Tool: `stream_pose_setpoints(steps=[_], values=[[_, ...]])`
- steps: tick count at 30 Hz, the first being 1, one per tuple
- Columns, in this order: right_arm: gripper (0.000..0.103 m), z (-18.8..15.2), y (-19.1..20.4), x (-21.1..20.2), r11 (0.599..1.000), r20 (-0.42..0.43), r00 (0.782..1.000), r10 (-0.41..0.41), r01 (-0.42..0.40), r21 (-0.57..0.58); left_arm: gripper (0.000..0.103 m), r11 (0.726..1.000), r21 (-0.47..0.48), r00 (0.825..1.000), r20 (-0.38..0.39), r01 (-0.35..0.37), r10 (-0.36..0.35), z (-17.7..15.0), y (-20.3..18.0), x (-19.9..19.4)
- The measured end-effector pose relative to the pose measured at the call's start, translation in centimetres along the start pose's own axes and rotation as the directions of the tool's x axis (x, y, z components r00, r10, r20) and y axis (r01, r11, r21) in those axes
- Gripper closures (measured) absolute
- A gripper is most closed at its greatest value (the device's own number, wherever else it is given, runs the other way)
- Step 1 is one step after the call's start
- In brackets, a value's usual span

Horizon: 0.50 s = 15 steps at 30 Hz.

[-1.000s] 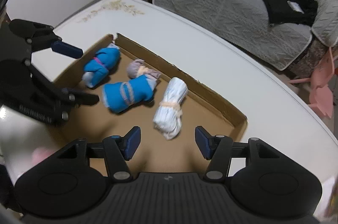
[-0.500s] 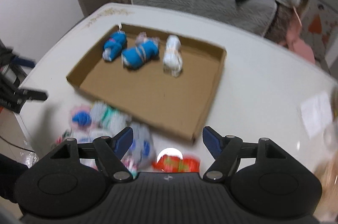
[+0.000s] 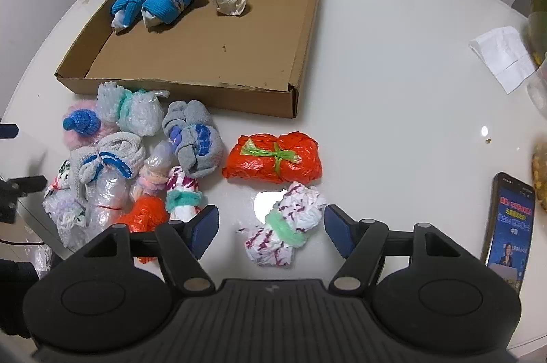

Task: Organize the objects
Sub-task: 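Move both grippers back over the sock pile, then grasp the white-green pink-tied roll with the left gripper while the right grasps the floral roll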

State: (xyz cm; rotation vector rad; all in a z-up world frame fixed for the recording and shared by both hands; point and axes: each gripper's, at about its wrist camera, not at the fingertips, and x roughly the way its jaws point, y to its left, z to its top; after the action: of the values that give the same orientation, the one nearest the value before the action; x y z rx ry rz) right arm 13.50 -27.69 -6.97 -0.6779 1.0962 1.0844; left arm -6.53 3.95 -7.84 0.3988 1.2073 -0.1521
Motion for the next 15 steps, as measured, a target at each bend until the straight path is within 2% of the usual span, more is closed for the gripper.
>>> stream_pose_setpoints(steps=[4,9,15], values=[[0.041,-0.1,-0.1,0.9,1.0,-0.035,0.999,-0.015,0.015,0.008,0.006,1.0,0.009,0.999,-0.024,0.024,-0.024,-0.2,-0.3,0.6],[0.041,-0.1,-0.2,0.9,1.0,-0.033,0.999,-0.013,0.014,0.014,0.006,0.999,0.008,0.998,-0.016,0.054,-0.054,-0.3,-0.3,0.4],[0.051,-0.3,0.2,1.7,1.0,-0.068,0.998,-0.005,0.005,0.002,0.011,0.997,0.005,0.996,-0.043,0.079,-0.079,-0.1,-0.6,2.0]])
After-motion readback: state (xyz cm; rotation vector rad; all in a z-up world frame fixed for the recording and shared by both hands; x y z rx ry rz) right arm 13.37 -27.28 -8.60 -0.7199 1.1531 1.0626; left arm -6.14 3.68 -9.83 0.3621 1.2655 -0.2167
